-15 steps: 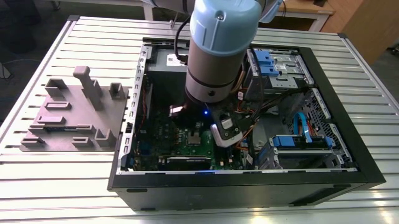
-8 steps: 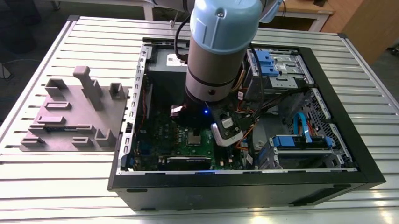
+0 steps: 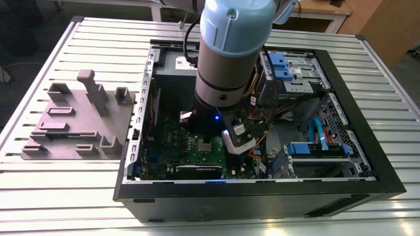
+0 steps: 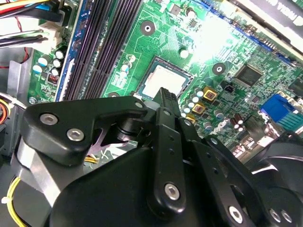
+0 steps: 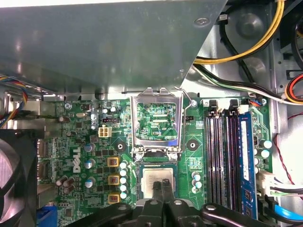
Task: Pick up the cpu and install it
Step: 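Place the cpu into insertion slot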
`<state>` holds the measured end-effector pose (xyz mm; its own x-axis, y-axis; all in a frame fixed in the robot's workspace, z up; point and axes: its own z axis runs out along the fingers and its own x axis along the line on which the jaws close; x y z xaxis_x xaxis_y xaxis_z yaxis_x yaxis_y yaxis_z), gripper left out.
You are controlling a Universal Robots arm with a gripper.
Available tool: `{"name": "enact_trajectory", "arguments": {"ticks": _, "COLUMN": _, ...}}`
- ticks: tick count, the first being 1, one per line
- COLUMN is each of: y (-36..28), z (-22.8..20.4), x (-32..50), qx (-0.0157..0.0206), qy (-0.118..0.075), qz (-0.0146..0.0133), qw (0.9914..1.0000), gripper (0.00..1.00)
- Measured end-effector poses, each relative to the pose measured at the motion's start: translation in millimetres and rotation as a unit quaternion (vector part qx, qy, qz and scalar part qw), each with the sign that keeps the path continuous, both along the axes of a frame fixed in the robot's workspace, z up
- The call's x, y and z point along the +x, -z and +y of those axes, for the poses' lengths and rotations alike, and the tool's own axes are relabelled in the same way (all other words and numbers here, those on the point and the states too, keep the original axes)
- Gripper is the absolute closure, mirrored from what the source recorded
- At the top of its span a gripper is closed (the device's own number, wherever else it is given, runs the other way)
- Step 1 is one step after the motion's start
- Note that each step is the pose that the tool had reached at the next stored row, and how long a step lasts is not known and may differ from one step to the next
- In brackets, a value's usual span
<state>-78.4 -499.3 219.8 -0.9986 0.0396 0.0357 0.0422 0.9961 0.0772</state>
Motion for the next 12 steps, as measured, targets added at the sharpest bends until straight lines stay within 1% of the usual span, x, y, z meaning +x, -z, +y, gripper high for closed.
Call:
{"name": "enact_trajectory", "arguments": {"ticks": 1, "y": 0.5, "z": 0.0, "x": 0.0, "qx": 0.0003, "qy": 0.000, "qz": -0.0001, "qw": 1.00000, "gripper": 0.83}}
{"name": "enact_trajectory", "arguments": {"ticks": 2, "y": 1.3, "z": 0.0, "x": 0.0, "qx": 0.0005, "qy": 0.000, "qz": -0.0001, "qw": 1.00000, "gripper": 0.83}}
{"name": "enact_trajectory", "arguments": {"ticks": 3, "y": 2.4, "z": 0.0, "x": 0.1, "qx": 0.0005, "qy": 0.000, "qz": 0.0000, "qw": 1.00000, "gripper": 0.77}}
{"name": "enact_trajectory", "arguments": {"ticks": 4, "y": 4.0, "z": 0.1, "x": 0.1, "qx": 0.0006, "qy": 0.000, "qz": 0.0000, "qw": 1.00000, "gripper": 0.77}}
{"name": "enact_trajectory", "arguments": {"ticks": 6, "y": 7.6, "z": 0.4, "x": 0.1, "qx": 0.0008, "qy": 0.000, "qz": 0.0000, "qw": 1.00000, "gripper": 0.65}}
{"name": "enact_trajectory", "arguments": {"ticks": 7, "y": 9.4, "z": 0.6, "x": 0.2, "qx": 0.0008, "qy": 0.000, "qz": 0.0000, "qw": 1.00000, "gripper": 0.65}}
{"name": "enact_trajectory", "arguments": {"ticks": 8, "y": 11.1, "z": 1.1, "x": 0.1, "qx": 0.0009, "qy": 0.001, "qz": 0.0000, "qw": 1.00000, "gripper": 0.59}}
{"name": "enact_trajectory", "arguments": {"ticks": 9, "y": 12.5, "z": 1.9, "x": 0.1, "qx": 0.0009, "qy": 0.001, "qz": 0.0000, "qw": 1.00000, "gripper": 0.59}}
{"name": "enact_trajectory", "arguments": {"ticks": 10, "y": 13.3, "z": 2.4, "x": 0.1, "qx": 0.0009, "qy": 0.001, "qz": 0.0000, "qw": 1.00000, "gripper": 0.53}}
{"name": "enact_trajectory", "arguments": {"ticks": 12, "y": 14.9, "z": 3.2, "x": 0.1, "qx": 0.0009, "qy": 0.002, "qz": 0.0000, "qw": 1.00000, "gripper": 0.52}}
